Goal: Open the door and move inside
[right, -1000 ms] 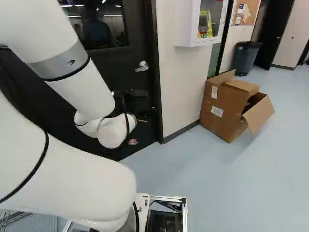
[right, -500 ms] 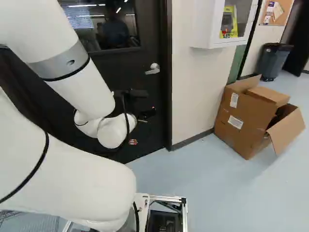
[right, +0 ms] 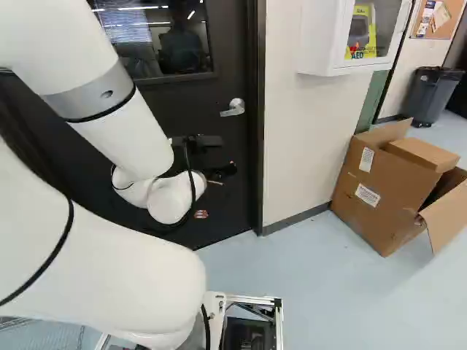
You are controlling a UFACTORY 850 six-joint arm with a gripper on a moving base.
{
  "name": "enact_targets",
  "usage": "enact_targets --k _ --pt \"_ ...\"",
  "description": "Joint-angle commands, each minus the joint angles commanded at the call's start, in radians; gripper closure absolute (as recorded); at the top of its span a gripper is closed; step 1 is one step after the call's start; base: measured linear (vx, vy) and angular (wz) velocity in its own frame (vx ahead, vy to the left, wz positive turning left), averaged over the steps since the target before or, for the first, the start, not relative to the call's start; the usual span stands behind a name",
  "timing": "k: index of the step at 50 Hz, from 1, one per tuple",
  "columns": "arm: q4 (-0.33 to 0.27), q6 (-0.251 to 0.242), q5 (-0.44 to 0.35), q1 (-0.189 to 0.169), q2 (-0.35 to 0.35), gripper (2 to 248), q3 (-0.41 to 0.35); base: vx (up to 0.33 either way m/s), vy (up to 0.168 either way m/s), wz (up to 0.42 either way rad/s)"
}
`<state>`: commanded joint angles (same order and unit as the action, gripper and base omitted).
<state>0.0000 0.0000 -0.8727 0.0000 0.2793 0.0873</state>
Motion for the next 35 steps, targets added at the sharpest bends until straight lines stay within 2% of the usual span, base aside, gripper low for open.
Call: enact_targets --k 14,35 --pt "0.0 0.0 0.0 0.0 0.0 3 0.0 0.108 -0.036 -0.01" --pt "0.0 0.0 0.0 0.0 -0.027 3 0.023 0.003 0.001 0.001"
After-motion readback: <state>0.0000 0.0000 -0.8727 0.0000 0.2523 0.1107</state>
